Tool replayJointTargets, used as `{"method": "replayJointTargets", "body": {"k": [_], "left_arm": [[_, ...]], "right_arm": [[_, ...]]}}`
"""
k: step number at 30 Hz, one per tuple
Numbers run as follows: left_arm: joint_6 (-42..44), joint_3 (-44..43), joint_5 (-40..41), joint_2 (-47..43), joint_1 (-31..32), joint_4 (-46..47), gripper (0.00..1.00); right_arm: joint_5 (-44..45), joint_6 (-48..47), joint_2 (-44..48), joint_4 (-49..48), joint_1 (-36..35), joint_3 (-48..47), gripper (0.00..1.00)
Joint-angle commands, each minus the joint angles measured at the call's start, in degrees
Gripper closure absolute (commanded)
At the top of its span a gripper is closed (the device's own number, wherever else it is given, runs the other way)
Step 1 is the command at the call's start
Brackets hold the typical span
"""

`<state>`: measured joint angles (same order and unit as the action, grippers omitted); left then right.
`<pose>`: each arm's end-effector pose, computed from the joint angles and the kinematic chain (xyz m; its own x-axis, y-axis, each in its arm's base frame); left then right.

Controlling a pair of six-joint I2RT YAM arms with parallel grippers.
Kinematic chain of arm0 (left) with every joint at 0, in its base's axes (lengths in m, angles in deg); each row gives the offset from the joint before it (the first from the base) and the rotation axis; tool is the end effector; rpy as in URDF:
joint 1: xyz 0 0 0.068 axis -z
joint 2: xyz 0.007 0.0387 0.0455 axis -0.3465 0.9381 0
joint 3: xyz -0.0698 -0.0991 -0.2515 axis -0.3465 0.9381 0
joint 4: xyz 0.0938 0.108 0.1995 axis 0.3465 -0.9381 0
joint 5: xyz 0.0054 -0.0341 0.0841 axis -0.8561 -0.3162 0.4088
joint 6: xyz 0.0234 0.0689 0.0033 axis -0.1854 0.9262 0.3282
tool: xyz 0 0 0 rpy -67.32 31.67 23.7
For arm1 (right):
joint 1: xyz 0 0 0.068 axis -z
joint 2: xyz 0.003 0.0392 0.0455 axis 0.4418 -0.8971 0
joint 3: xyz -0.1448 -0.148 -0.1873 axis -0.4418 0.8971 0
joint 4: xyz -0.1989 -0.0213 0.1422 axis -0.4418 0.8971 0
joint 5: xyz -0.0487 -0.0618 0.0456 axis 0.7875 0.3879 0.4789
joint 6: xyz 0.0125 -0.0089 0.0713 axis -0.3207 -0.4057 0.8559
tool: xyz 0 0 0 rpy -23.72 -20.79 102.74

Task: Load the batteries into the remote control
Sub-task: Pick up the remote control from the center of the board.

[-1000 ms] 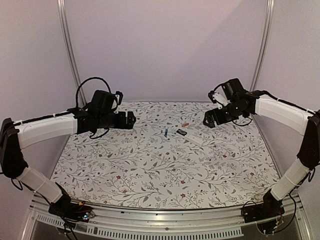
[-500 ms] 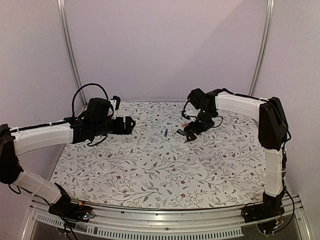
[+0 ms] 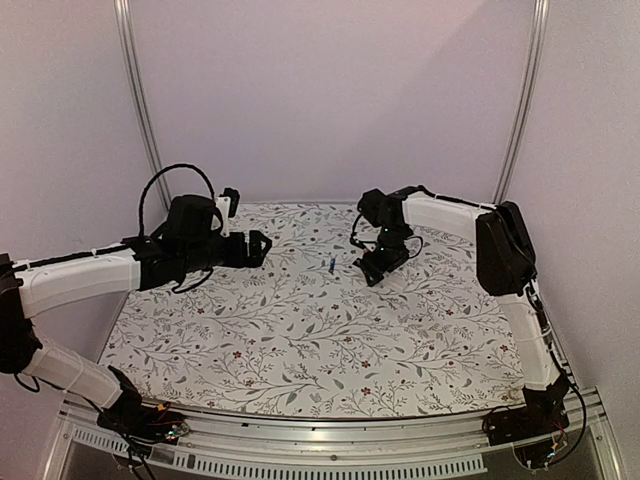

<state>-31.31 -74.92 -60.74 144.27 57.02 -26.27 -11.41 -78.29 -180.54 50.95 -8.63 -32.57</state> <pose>0.2467 -0.1733 0.2626 -0.5596 -0.0685 -0.8259 0.2967 0.9139 -0.2769 0.3902 0.2697 0.1453 -0.7045 -0.6909 -0.1620 -0.6931 0.7189 -0.0520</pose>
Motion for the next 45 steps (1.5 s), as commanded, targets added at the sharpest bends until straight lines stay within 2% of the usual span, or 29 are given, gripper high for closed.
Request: {"method": "replayJointTargets", "body": {"k": [1,7,11,16,23,28,34,39,42,45], "left_arm": [[1.14,1.13,0.06,-0.83,1.04,1.37,0.00],[2.08,1.19,1.12,-1.39,1.04,0.79,0.00],[2.52,1.39,2.06,-2.00,1.04,0.68,0.00],[1.89,1.50,2.90,-2.63,1.04,0.83,0.00],[0.91,3.83,1.93,-4.48,1.04,5.64,0.00],[3.00,6.04,-8.30,-5.95,1.04,11.66,0.00],[2.99,7.81,-21.62,-5.02,1.83,21.66,0.00],[1.64,7.75,-31.28,-3.12,4.60,32.03,0.01],[-0.43,7.10,-34.62,-1.27,6.47,39.23,0.00],[-1.72,4.95,-35.63,1.44,8.20,42.05,0.00]], "right_arm": [[-0.63,-1.09,-2.87,1.77,-0.09,-4.28,0.36],[-0.81,-1.94,-4.41,1.45,-0.01,-5.02,0.54],[-3.11,-2.16,-4.76,1.42,0.04,-5.28,0.61],[-5.03,-1.89,-3.98,1.66,0.04,-5.25,0.80],[-15.62,-0.11,5.28,-1.56,0.00,-2.38,0.89],[-26.91,3.08,17.94,-13.04,0.11,5.82,0.91],[-40.35,11.03,32.16,-33.33,0.08,19.02,0.91],[-47.92,18.82,38.87,-46.83,-0.01,26.37,0.91],[-50.98,22.94,41.65,-55.07,-0.26,29.43,0.91],[-52.70,27.49,43.49,-61.95,-1.07,31.74,0.91]]}}
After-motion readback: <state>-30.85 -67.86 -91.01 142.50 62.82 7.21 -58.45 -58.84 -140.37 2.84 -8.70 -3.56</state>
